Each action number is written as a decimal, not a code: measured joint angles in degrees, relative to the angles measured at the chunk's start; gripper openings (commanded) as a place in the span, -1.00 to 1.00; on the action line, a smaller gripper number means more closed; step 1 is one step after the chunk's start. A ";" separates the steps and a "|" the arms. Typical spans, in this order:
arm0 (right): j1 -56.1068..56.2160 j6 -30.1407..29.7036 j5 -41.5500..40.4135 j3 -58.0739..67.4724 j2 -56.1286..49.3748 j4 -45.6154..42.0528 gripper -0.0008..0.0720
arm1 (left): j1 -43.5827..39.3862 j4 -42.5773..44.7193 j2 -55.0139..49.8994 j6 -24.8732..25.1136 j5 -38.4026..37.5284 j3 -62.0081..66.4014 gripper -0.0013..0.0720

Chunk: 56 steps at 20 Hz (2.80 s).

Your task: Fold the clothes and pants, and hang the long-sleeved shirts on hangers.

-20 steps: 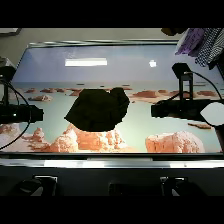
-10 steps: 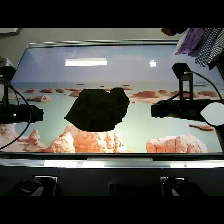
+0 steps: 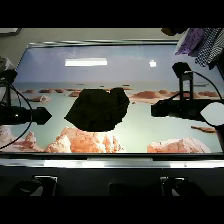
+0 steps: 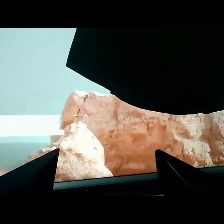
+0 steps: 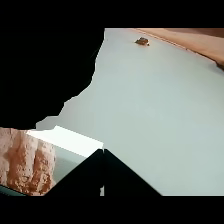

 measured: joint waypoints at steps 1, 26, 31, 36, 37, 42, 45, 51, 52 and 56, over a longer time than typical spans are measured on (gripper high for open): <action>0.00 0.02 -0.17 0.00 0.00 0.02 -0.84 | 0.96 0.07 -0.13 -0.42 0.24 -1.33 1.00; -1.36 23.41 -0.83 0.46 0.00 4.35 -0.42 | 13.86 -50.73 -31.56 25.35 44.61 -26.05 -0.93; -14.40 37.53 -4.11 1.20 -2.58 3.32 -0.42 | 13.51 -52.09 -29.83 26.05 42.71 -24.63 -0.93; -18.21 26.16 -1.05 0.90 -14.86 14.03 0.10 | 13.46 -52.46 -28.17 26.18 40.70 -23.21 -0.93; -16.57 22.84 -0.44 0.72 -18.14 16.50 0.10 | 13.46 -52.48 -28.06 26.18 40.09 -23.08 -0.93; -6.21 13.18 -1.90 0.17 -31.21 22.34 0.23 | 13.46 -52.48 -27.78 26.21 37.68 -22.75 -0.93; -2.54 8.63 -7.98 0.13 -36.44 28.79 0.23 | 13.46 -52.50 -27.76 26.21 37.00 -22.73 -0.93; -0.31 0.13 -20.96 0.13 -41.44 43.91 -0.11 | 13.46 -52.50 -27.76 26.21 36.59 -22.73 -0.93; -0.13 -0.35 -22.03 0.11 -42.14 45.38 -0.33 | 13.46 -52.50 -27.76 26.21 36.57 -22.73 -0.93; 1.09 -3.04 -25.00 0.11 -43.82 49.72 -0.85 | 13.46 -52.50 -27.76 26.21 36.52 -22.71 -0.93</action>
